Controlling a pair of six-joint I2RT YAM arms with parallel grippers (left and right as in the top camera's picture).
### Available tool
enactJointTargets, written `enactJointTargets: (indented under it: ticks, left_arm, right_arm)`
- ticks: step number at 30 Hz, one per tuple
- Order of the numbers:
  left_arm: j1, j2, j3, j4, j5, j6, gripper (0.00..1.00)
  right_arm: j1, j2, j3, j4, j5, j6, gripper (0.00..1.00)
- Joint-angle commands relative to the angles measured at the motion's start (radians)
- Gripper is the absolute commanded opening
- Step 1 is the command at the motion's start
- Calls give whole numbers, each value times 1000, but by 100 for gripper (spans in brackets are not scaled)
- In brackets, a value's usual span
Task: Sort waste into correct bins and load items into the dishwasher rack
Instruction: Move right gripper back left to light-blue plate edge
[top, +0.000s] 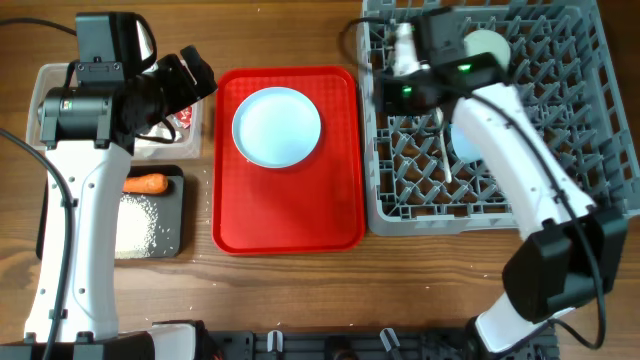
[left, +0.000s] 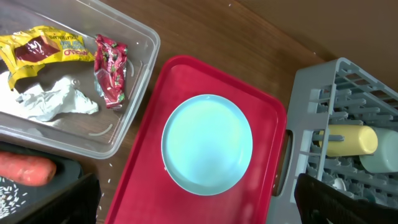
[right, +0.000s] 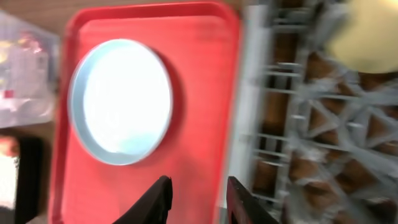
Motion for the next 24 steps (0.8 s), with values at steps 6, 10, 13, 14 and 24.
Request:
enactJointTargets:
  ticks: [6, 10, 13, 14, 24]
  left_arm:
    - [5, 0, 3, 2, -13, 16, 100]
    - [5, 0, 3, 2, -13, 16, 100]
    - [5, 0, 3, 2, -13, 16, 100]
    - [4, 0, 3, 2, -13, 16, 100]
    - [4, 0, 3, 2, -13, 16, 100]
  right_arm:
    - [223, -2, 21, 80, 256, 146, 31]
    - [305, 49, 21, 171, 405, 198, 30]
    - [323, 123, 21, 246, 426, 223, 31]
    - [323, 151, 21, 271, 426, 223, 31]
    - [323, 378, 21, 375, 426, 212, 31]
